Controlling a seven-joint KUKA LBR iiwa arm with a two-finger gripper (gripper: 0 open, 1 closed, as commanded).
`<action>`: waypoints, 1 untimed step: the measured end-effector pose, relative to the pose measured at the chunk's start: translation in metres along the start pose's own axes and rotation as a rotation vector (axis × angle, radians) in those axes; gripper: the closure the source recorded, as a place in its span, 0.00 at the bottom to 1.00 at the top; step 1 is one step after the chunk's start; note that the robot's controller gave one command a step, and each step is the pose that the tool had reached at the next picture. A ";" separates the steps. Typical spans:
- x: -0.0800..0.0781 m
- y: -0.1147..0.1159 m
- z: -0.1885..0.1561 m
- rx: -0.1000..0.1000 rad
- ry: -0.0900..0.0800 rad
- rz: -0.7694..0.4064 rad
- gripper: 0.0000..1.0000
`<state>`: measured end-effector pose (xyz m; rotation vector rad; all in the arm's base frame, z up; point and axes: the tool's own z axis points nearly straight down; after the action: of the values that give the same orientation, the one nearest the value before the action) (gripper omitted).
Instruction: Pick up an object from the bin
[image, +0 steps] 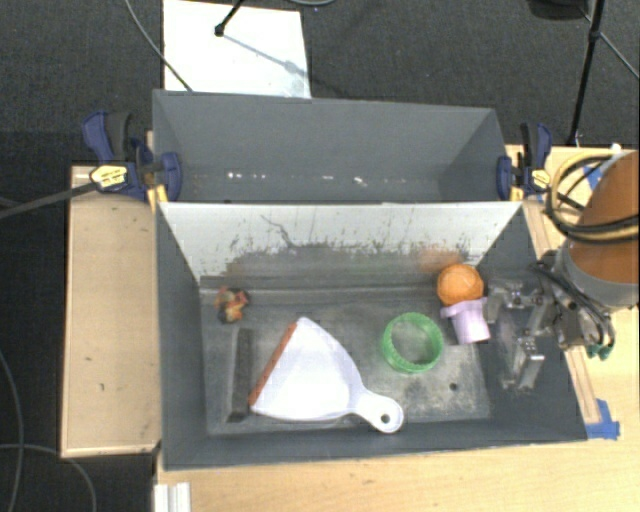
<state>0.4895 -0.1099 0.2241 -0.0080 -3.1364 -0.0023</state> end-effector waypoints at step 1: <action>-0.001 0.000 -0.004 0.002 -0.008 -0.004 0.00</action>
Offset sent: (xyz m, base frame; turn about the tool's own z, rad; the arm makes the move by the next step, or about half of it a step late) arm -0.0065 0.0309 -0.0700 0.1766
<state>0.4910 -0.1094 0.2285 -0.0018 -3.1444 0.0006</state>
